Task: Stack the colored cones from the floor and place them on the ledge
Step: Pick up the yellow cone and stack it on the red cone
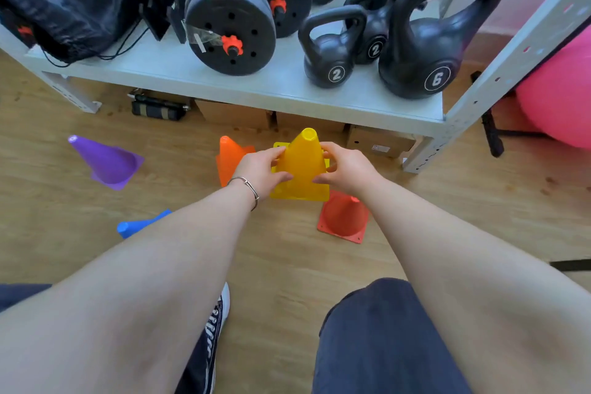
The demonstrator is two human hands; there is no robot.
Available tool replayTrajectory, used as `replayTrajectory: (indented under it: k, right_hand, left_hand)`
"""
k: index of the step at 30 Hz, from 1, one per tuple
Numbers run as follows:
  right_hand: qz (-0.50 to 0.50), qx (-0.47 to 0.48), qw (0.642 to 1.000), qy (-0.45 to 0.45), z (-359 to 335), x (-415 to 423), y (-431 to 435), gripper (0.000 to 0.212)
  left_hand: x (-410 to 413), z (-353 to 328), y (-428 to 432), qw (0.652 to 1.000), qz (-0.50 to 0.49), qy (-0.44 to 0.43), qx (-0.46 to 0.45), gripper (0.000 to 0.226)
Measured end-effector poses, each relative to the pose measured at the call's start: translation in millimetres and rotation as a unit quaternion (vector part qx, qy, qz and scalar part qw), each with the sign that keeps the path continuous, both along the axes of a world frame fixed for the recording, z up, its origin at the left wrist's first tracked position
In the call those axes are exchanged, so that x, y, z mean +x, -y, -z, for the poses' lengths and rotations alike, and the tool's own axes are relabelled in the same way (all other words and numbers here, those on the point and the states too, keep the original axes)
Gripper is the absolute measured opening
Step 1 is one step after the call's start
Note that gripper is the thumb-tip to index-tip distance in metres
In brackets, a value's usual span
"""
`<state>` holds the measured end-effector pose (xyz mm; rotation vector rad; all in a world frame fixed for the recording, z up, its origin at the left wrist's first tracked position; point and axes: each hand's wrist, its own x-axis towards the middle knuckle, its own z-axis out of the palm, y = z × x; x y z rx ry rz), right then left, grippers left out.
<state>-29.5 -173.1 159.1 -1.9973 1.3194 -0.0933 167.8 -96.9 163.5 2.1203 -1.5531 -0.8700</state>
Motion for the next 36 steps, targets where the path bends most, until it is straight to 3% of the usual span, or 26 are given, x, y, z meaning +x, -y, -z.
replayTrajectory:
  k: [6,14,26,36]
  right_hand:
    - [0.017,-0.016,0.999,-0.039,-7.4,-39.2,12.6,0.081]
    - [0.06,0.006,0.995,-0.074,33.7,-85.5,2.7,0.081]
    - [0.062,0.032,0.99,-0.123,125.9,-93.6,-17.5,0.077]
    - [0.063,0.049,0.988,-0.134,151.0,-97.4,-21.4,0.069]
  left_hand:
    - [-35.4,-1.5,28.4,0.999,0.052,-0.002,-0.006,0.061]
    - [-74.7,49.6,43.2,0.993,0.116,-0.019,0.024,0.062]
    - [-81.4,155.1,41.1,0.985,0.148,-0.037,0.082,0.068]
    - [-91.3,185.2,43.1,0.982,0.158,-0.026,0.101,0.066]
